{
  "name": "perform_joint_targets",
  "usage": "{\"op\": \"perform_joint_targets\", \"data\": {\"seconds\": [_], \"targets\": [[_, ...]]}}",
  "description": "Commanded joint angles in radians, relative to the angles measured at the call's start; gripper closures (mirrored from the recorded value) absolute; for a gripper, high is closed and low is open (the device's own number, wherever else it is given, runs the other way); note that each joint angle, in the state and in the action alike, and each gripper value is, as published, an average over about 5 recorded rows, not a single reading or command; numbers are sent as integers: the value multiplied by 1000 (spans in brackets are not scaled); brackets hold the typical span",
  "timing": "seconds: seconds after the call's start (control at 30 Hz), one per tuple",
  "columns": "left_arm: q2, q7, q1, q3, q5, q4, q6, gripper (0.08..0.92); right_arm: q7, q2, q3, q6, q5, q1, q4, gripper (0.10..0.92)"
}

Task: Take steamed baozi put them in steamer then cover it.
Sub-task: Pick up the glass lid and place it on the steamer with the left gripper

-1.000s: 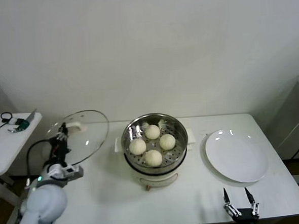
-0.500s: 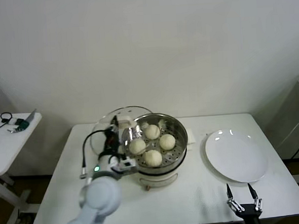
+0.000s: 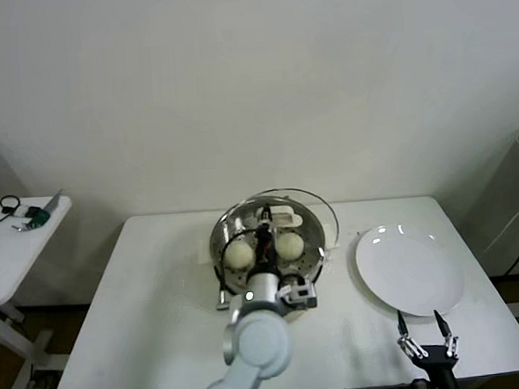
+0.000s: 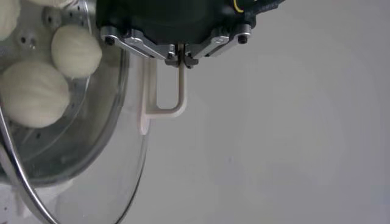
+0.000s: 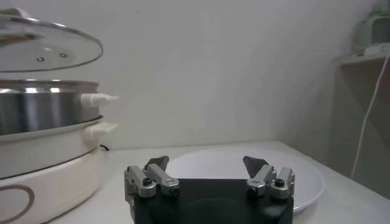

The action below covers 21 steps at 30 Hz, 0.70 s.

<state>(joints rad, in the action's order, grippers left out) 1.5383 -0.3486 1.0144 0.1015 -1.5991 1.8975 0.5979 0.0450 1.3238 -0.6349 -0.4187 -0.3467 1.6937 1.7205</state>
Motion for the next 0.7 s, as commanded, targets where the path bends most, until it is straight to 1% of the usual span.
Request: {"op": "perform_joint_targets", "data": {"seconds": [0.03, 0.17, 0.27, 0.7], "targets": [[44, 65, -1, -4, -37, -95, -7, 866, -1, 2, -3, -3, -10, -9, -4, 203], [6, 81, 15, -30, -3, -78, -10, 866, -1, 2, -8, -2, -13, -9, -8, 203], [-7, 94, 28, -39, 11, -76, -15, 866, 0, 1, -13, 0, -13, -11, -12, 203], [-22, 178, 33, -79, 43, -132, -48, 866, 1, 10, -21, 4, -12, -10, -9, 203]]}}
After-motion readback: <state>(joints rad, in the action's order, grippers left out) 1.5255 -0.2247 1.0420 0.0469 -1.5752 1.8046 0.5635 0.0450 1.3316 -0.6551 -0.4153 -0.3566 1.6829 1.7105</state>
